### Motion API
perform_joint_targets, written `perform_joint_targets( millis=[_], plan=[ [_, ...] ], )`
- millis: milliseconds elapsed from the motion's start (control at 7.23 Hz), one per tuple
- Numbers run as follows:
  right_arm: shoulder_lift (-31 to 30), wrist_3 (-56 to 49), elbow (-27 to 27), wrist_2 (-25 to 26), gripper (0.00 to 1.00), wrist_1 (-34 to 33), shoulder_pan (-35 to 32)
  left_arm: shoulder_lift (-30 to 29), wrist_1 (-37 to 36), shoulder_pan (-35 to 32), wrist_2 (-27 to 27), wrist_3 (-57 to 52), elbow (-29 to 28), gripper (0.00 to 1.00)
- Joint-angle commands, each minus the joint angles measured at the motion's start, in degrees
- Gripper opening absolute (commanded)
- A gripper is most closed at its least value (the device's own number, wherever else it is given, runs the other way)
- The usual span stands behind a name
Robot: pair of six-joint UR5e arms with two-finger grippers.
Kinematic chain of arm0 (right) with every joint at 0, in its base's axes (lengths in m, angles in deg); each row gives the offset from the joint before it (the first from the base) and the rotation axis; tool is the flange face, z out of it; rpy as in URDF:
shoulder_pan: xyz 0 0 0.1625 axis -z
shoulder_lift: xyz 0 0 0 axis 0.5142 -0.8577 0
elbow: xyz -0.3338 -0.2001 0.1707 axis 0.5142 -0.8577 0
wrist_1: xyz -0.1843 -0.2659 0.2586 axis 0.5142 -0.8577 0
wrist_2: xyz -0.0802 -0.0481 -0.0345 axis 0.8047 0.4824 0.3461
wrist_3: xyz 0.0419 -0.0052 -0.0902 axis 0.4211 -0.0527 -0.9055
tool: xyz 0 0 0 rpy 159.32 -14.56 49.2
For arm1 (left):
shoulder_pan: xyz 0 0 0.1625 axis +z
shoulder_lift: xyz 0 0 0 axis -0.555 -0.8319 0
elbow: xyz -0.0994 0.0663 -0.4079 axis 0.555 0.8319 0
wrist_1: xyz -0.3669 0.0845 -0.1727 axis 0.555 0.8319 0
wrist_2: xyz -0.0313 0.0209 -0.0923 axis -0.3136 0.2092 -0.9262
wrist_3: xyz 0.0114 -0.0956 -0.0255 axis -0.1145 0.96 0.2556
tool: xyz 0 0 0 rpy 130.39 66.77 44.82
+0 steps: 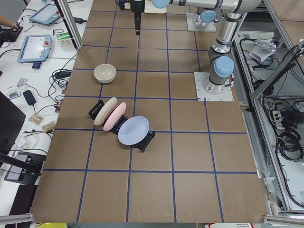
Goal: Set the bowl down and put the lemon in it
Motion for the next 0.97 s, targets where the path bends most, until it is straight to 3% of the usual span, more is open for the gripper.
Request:
perform_joint_targets(
  millis=[0, 830],
  plan=[
    [0.0, 0.0, -0.1, 0.2, 1.0, 0.0, 0.2, 0.0, 0.0, 0.0, 0.0, 0.0, 0.1, 1.0],
    [1.9, -0.4, 0.7, 0.1, 1.0, 0.1, 0.5, 0.1, 0.0, 0.1, 0.0, -0.1, 0.3, 1.0]
  ],
)
